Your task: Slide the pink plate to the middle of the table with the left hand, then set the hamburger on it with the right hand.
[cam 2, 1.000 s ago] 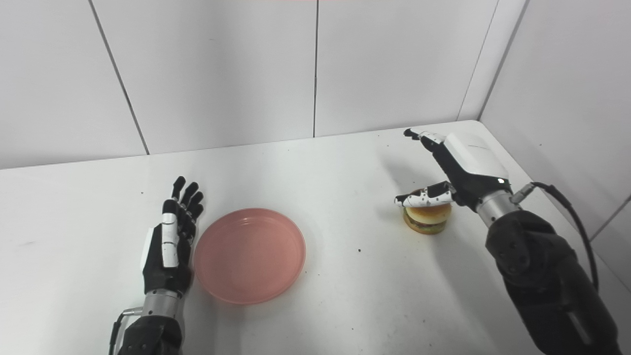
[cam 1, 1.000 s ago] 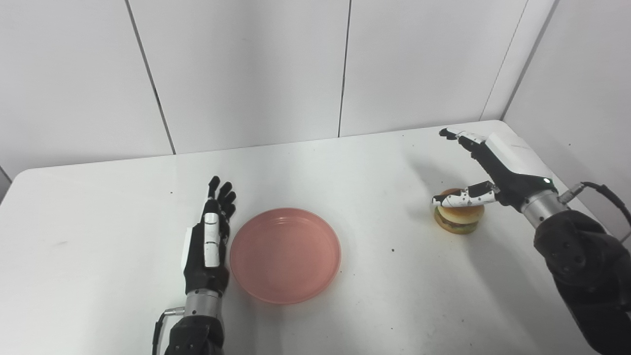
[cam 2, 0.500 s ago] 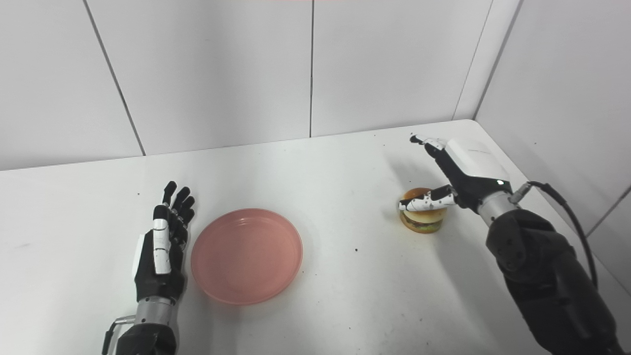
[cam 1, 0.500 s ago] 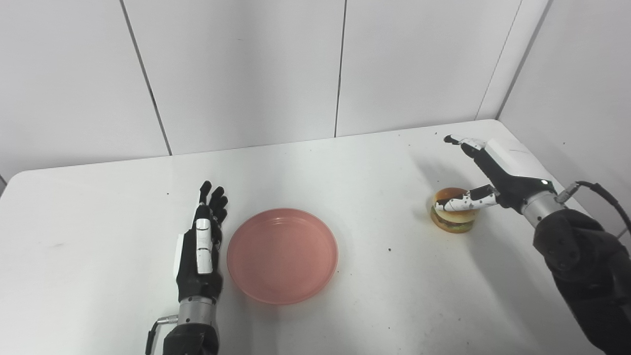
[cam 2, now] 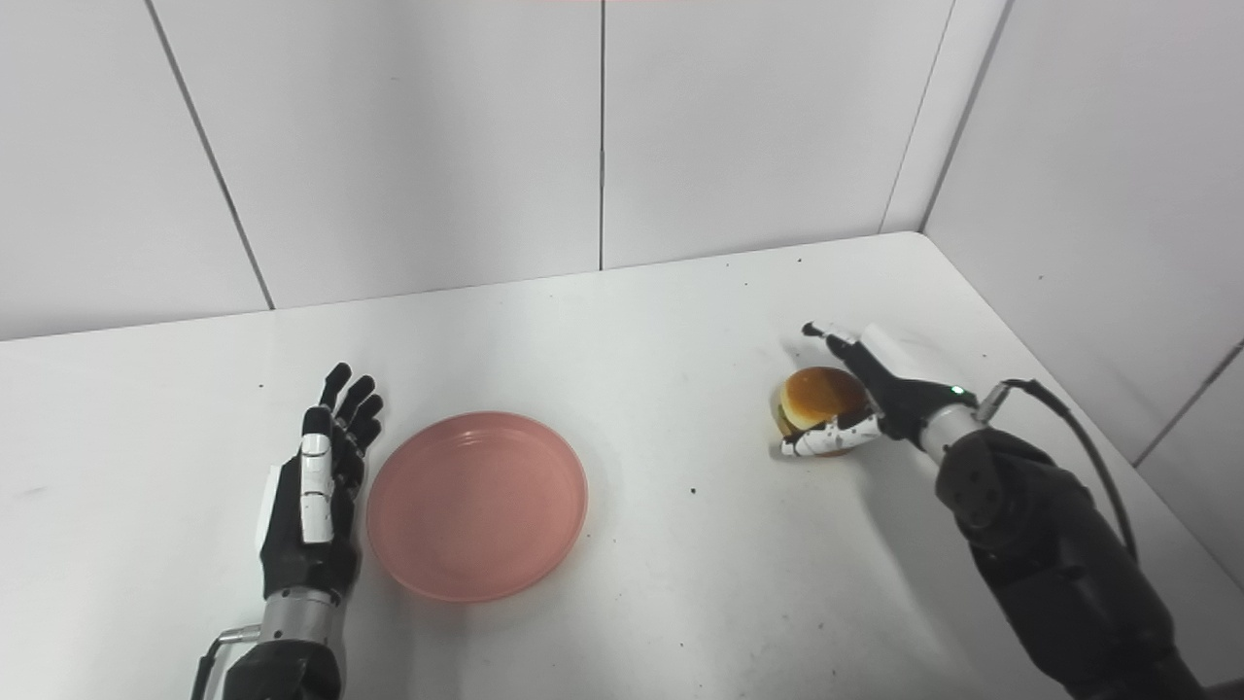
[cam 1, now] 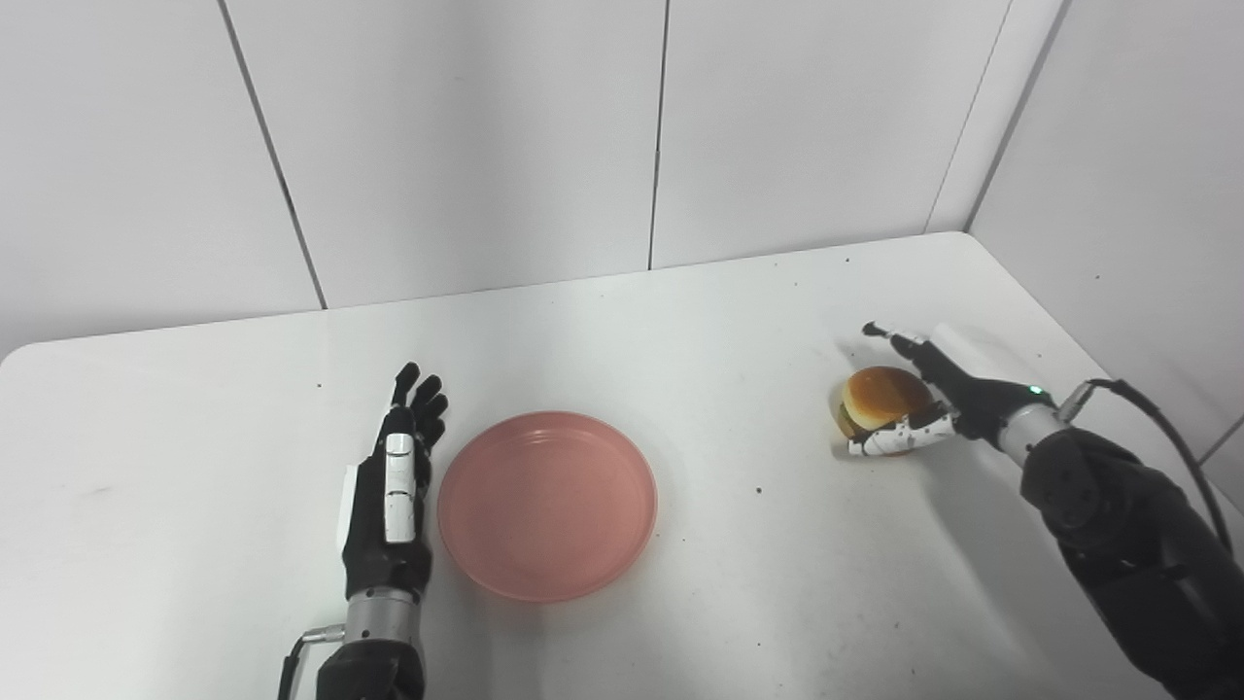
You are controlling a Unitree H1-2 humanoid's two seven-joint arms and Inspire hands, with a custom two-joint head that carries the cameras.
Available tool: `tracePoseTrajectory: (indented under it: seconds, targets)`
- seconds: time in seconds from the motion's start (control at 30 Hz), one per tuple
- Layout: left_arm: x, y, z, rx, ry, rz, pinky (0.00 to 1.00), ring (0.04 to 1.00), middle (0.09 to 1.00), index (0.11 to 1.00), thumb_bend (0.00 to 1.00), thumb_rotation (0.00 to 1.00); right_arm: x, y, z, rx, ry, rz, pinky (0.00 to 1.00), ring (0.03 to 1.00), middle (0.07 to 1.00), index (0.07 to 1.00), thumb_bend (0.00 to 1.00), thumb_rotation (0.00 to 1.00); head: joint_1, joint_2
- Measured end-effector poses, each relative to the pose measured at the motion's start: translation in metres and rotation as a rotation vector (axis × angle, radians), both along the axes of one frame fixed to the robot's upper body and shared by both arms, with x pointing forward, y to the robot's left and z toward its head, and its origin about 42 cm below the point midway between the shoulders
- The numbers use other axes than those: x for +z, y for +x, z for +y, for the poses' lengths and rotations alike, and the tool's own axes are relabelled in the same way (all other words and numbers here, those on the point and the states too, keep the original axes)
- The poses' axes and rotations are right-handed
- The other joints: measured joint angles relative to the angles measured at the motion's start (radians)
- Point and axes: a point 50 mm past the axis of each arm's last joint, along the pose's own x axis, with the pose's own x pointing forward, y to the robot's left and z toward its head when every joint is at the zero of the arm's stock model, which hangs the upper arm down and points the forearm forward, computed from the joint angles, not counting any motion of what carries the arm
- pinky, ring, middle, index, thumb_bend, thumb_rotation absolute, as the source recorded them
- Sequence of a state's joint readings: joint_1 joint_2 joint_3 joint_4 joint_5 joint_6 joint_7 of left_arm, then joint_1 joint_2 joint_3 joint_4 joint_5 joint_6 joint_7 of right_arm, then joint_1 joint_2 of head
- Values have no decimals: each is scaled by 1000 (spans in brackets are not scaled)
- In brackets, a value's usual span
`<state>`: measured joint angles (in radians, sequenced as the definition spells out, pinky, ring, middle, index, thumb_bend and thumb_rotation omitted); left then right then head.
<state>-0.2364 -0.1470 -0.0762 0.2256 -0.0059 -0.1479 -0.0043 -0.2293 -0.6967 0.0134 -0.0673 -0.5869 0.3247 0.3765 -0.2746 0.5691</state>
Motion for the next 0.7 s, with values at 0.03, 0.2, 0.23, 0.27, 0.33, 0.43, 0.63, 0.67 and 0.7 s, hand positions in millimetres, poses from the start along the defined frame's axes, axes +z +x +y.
tracePoseTrajectory:
  seconds: [0.03,0.2,0.23,0.27,0.33,0.43,0.63,0.67,0.7]
  targets:
    - [0,0,0,1,-1,-1,955,929,930,925,666,1000,-4,2,-1,-1,-2,12,718,890,940,907,983,381,0,0]
    - [1,-2,1,1,-9,3,962,933,932,933,658,1000,-8,12,-2,17,-17,-4,662,817,910,888,969,347,3,5]
    - [1,-2,0,0,-8,3,957,934,933,935,655,1000,-9,13,-2,21,-20,-7,636,772,874,871,947,317,3,5]
    - [1,-3,0,-1,-8,2,957,935,933,935,656,1000,-9,14,-3,21,-20,-19,617,744,854,862,935,298,3,5]
    - [1,-4,1,-1,-7,1,956,936,932,935,665,1000,-11,17,-6,25,-8,-41,555,639,743,802,858,231,9,8]
    - [1,-5,1,-1,-5,0,954,931,931,936,667,1000,-17,20,-9,15,25,-125,460,512,520,582,596,49,14,11]
    - [1,-5,0,0,-12,5,971,936,929,929,683,1000,-14,19,-5,-24,125,-332,297,357,442,524,522,0,21,12]
    - [1,-5,0,0,-12,5,973,937,930,930,691,1000,-11,19,-3,-26,134,-354,299,358,442,523,522,0,23,14]
    - [1,-5,0,1,-10,7,972,938,930,930,701,1000,-7,18,0,-21,140,-377,311,370,446,522,523,0,28,14]
